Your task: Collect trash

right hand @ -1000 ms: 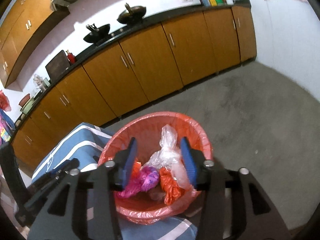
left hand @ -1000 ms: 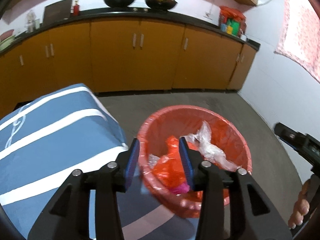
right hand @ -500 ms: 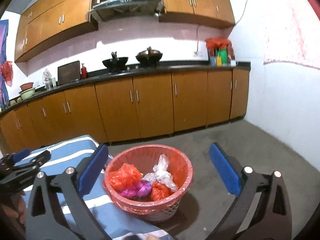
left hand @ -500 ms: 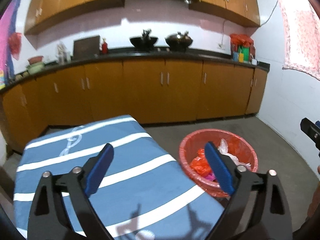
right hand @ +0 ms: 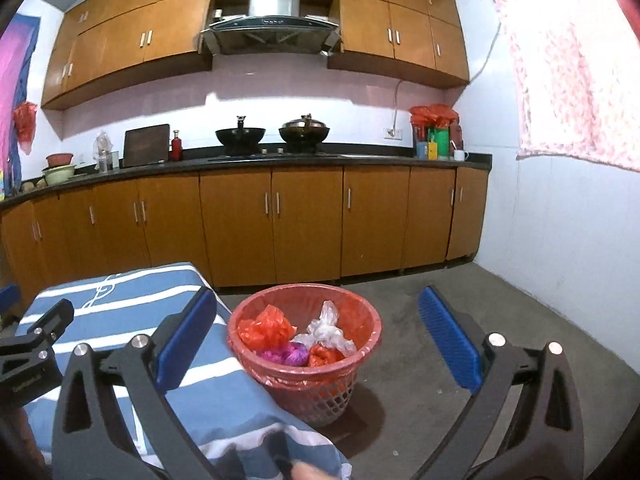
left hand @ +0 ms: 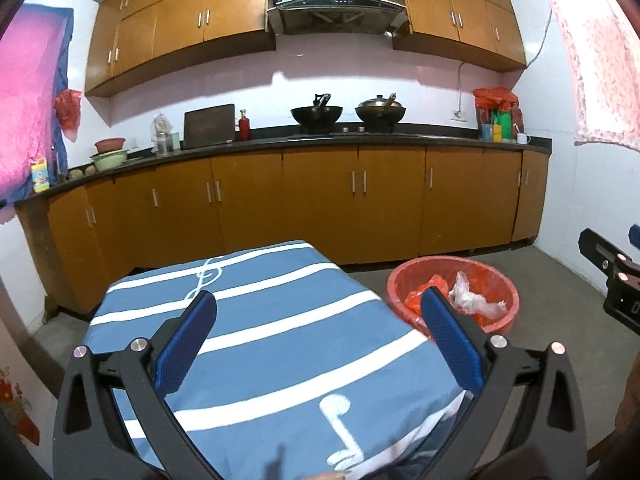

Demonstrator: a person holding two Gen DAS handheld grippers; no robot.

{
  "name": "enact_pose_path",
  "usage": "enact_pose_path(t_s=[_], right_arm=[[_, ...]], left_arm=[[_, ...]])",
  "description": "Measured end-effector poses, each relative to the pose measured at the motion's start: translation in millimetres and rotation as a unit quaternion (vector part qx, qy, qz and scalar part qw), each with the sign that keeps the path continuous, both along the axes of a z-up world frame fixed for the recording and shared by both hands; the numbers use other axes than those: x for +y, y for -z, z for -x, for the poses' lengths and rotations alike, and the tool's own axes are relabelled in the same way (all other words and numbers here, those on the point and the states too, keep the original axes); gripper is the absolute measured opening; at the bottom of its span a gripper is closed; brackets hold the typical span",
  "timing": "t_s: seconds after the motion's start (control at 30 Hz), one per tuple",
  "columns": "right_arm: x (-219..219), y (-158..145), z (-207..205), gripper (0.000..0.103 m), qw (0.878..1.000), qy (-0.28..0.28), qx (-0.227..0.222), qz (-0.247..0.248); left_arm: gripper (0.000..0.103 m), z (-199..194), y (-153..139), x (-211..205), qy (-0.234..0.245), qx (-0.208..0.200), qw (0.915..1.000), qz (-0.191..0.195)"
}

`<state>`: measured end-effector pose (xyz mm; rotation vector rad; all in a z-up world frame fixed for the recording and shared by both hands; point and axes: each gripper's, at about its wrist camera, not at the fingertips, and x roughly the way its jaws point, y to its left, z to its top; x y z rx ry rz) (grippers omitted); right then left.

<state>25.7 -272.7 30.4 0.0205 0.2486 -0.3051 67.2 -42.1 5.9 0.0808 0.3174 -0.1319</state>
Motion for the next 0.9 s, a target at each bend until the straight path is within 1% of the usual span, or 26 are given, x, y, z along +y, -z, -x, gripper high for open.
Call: enact_pose_path(t_s=[0.1,0.23,0.33,0.53,0.63,0.9], right_arm=[[8.2,2.8,9.1,0.099,1.0,-0.005,-0.002,0.005],[15.6,6.6,19.0,0.099,1.0,-0.012,-0.001,-0.007],[23.2,10.1,27.1,0.099,1.0,-0.016,-0.003,-0.003],[34.8,19.6,35.4,0.099,1.0,-0.026,0.011,-0.002],[37.3,22.2,38.8,0.099,1.0,-0.026,0.016,0.001],[44.2,20.1,49.9,0.099,1.0,-0.026,0.002,0.01]], left_arm=[[0.101,10.2,3.5,4.7,-0.004,-0.001,1.0,-0.003],[0.101,20.6,6.6,12.6,-0.009,-0.002,1.0,0.002],[0.101,28.1,10.7,18.3,-0.016,0.002,0.9998,0.009],[0.101,38.2,21.4,33.3,-0.033,0.014,0.9991,0.022],[0.101,42.7,22.4,38.9,-0.039,0.013,0.9988,0.026],[0.101,51.4,19.3,44.1,-0.042,0.002,0.9986,0.033]])
